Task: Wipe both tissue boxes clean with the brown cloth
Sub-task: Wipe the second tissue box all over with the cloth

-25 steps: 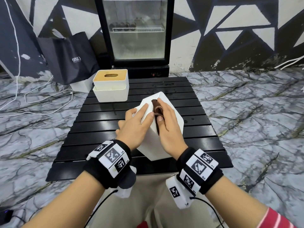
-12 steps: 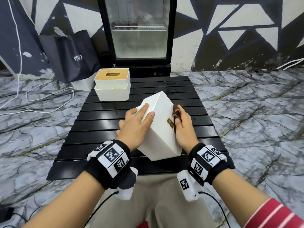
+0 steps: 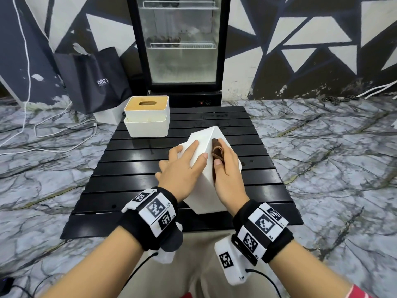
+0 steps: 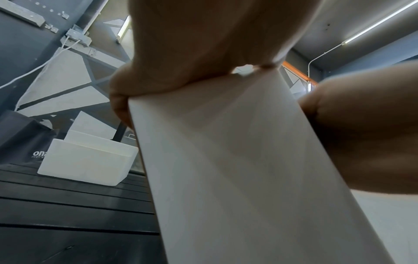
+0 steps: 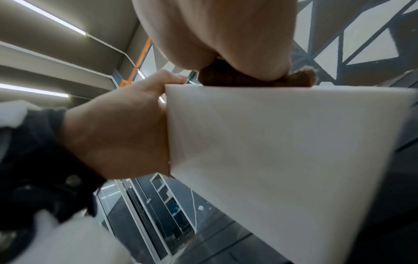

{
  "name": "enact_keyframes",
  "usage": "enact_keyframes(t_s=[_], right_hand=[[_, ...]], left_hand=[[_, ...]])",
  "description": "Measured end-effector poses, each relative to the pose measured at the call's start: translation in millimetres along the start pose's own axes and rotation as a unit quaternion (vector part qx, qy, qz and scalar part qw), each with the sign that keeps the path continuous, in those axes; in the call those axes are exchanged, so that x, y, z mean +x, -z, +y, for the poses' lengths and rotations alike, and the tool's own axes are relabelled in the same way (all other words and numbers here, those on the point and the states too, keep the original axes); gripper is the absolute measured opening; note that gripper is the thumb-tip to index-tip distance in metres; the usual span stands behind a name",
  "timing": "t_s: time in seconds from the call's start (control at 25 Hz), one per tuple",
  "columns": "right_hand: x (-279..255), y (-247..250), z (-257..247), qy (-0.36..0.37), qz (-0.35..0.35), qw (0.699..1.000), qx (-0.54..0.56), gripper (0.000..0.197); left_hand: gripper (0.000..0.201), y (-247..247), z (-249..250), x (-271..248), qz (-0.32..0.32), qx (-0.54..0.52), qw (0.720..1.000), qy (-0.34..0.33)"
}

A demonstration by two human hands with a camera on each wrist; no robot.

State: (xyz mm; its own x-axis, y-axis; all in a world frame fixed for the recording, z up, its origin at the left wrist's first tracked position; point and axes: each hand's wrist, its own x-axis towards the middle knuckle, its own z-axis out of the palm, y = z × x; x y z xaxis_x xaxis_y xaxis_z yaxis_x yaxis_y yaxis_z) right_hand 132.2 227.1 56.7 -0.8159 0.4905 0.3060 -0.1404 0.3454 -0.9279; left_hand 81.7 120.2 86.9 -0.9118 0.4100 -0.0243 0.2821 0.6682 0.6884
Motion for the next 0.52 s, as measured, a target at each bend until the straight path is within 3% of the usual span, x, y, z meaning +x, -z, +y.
enact_keyframes(t_s=[0.24, 0.36, 0.52], right_hand=[[3.4, 8.6, -7.6, -0.017, 0.039, 0.995, 0.088, 0.047], [8.7, 18.6, -11.8, -0.023, 0.075, 0.987, 0.142, 0.046], [19.0, 31.7, -14.3, -0.002, 0.051, 0.996, 0.073, 0.045]], left_hand=[[0.074, 6.0, 2.2, -4.2, 0.007, 0.004, 0.999, -0.038], [0.08, 7.5, -0.7, -4.9, 0.029, 0.085, 0.991, -0.098], [0.093, 8.7, -13.0, -3.2, 0.045, 0.166, 0.976, -0.137]])
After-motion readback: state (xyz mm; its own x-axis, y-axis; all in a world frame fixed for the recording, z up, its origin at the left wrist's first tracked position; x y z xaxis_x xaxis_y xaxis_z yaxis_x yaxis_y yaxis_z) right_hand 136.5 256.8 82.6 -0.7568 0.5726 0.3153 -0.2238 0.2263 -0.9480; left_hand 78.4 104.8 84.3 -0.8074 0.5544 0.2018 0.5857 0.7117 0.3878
